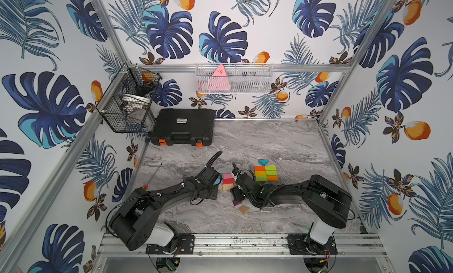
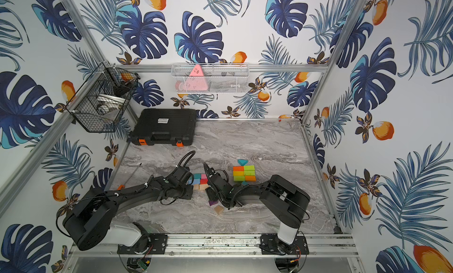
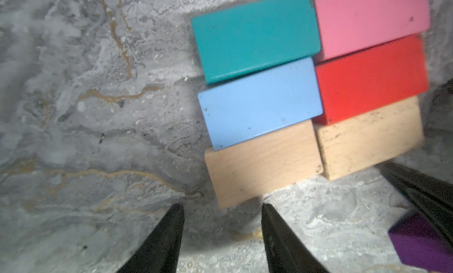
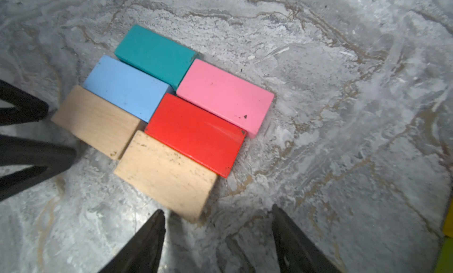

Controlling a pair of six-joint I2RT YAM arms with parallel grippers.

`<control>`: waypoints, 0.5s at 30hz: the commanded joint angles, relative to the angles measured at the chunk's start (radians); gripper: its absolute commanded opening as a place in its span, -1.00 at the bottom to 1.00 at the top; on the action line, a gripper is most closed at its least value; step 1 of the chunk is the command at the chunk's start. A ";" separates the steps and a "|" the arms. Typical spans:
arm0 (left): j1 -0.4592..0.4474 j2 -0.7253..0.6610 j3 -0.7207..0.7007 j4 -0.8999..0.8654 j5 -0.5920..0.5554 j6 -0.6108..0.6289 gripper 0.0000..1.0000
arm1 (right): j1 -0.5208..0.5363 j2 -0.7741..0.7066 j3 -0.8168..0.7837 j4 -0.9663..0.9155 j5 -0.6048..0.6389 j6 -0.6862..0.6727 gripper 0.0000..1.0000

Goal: Assemble a piece of candy with building blocks
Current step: Assemble the building blocks at the center of the board.

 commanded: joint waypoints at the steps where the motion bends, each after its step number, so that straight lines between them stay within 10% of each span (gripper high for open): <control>1: 0.002 -0.015 -0.014 -0.037 -0.001 -0.022 0.13 | 0.000 0.003 -0.016 -0.199 -0.067 0.030 0.42; 15: 0.002 0.042 0.026 -0.042 -0.032 -0.012 0.11 | 0.000 0.017 -0.012 -0.196 -0.082 0.032 0.45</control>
